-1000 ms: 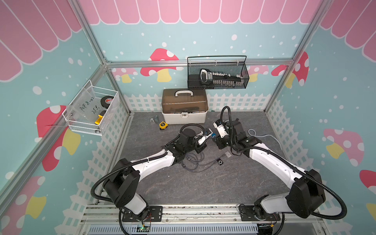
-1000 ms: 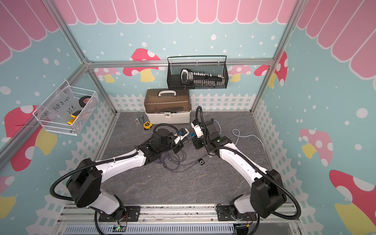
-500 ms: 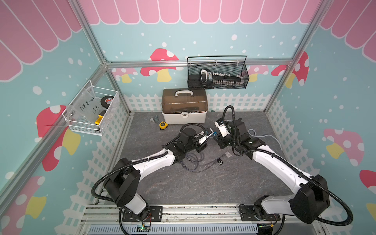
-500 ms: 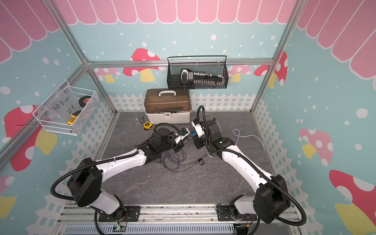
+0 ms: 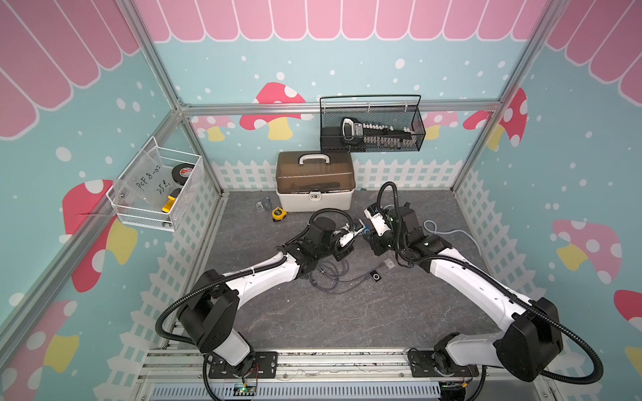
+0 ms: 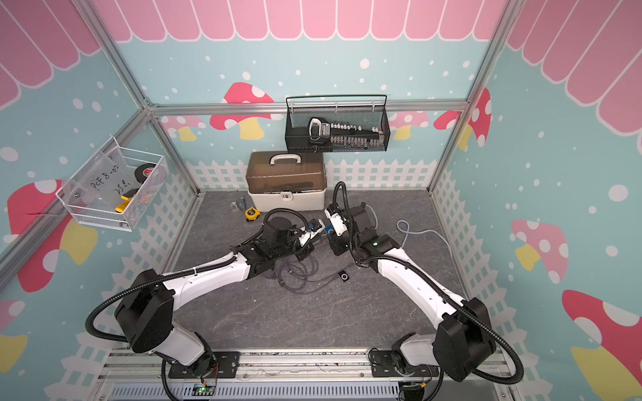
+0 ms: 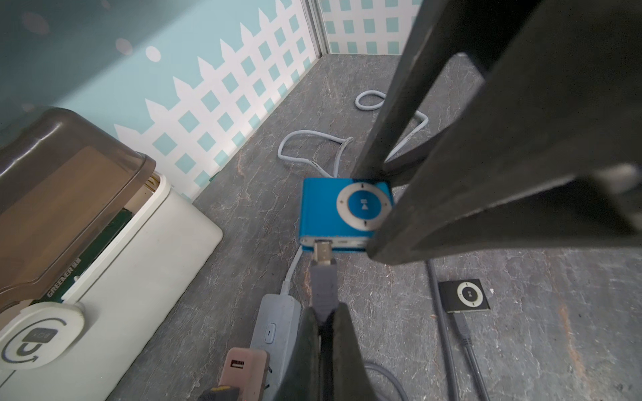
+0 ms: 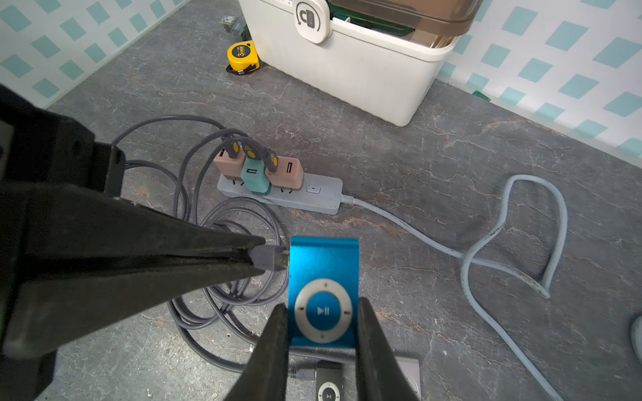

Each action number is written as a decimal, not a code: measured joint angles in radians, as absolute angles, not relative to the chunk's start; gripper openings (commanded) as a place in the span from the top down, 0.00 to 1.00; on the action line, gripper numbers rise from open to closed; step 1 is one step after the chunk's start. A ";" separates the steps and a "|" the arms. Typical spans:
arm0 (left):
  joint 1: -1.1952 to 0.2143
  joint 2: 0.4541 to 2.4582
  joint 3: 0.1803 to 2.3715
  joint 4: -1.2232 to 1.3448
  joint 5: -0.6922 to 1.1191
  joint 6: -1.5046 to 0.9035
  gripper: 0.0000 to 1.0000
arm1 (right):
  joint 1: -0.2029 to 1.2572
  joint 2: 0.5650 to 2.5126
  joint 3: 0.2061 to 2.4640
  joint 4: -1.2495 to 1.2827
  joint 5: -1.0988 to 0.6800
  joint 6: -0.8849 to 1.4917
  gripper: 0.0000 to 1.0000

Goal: Charge mp3
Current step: Insert the charging cable into the MP3 player.

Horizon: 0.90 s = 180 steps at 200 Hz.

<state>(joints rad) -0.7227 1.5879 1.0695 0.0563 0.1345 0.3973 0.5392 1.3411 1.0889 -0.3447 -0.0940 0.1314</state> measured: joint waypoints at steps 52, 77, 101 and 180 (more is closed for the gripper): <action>-0.723 1.588 1.102 -0.018 0.134 0.397 1.00 | 0.545 1.351 1.089 -0.348 -0.081 0.131 0.92; -0.723 1.588 1.110 -0.041 0.131 0.397 1.00 | 0.546 1.365 1.089 -0.349 -0.081 0.131 0.92; -0.722 1.588 1.124 -0.070 0.127 0.397 1.00 | 0.549 1.371 1.089 -0.348 -0.079 0.133 0.92; -0.723 1.588 1.139 -0.112 0.118 0.397 1.00 | 0.557 1.407 1.089 -0.348 -0.067 0.164 0.92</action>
<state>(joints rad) -0.7227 1.5879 1.1393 -0.1120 0.1184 0.3973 0.5568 1.4067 1.0889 -0.3477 -0.0669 0.1638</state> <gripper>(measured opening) 0.050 0.251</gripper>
